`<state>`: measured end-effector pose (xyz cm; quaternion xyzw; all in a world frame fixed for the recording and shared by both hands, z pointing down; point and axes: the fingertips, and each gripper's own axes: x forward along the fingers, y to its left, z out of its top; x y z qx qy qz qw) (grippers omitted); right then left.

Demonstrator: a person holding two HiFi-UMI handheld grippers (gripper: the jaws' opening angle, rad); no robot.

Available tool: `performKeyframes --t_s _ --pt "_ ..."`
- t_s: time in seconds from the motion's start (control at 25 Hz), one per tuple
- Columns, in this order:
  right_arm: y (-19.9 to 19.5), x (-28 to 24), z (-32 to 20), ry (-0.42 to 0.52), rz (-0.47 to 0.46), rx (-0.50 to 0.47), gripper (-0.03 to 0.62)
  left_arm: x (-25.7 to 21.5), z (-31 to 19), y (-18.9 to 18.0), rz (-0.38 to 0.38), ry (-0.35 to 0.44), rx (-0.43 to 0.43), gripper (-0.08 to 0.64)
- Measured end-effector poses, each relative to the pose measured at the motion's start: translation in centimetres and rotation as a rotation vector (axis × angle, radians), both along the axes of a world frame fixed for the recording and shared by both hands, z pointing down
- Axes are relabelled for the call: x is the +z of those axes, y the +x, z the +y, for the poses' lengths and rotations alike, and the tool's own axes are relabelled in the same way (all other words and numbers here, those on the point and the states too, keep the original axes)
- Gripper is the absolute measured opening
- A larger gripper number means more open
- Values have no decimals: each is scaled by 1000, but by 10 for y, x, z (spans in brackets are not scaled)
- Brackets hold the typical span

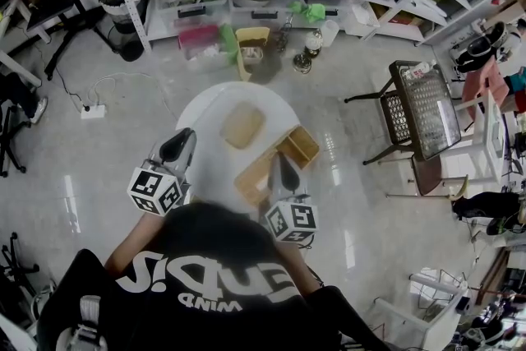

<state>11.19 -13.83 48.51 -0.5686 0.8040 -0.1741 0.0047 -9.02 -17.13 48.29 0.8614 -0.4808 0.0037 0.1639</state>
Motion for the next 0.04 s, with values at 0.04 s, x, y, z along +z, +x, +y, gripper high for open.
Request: performKeyframes --t_s 0.04 --pt "0 0 -1 0 0 0 -2 1 -1 0 2 -2 -1 43"
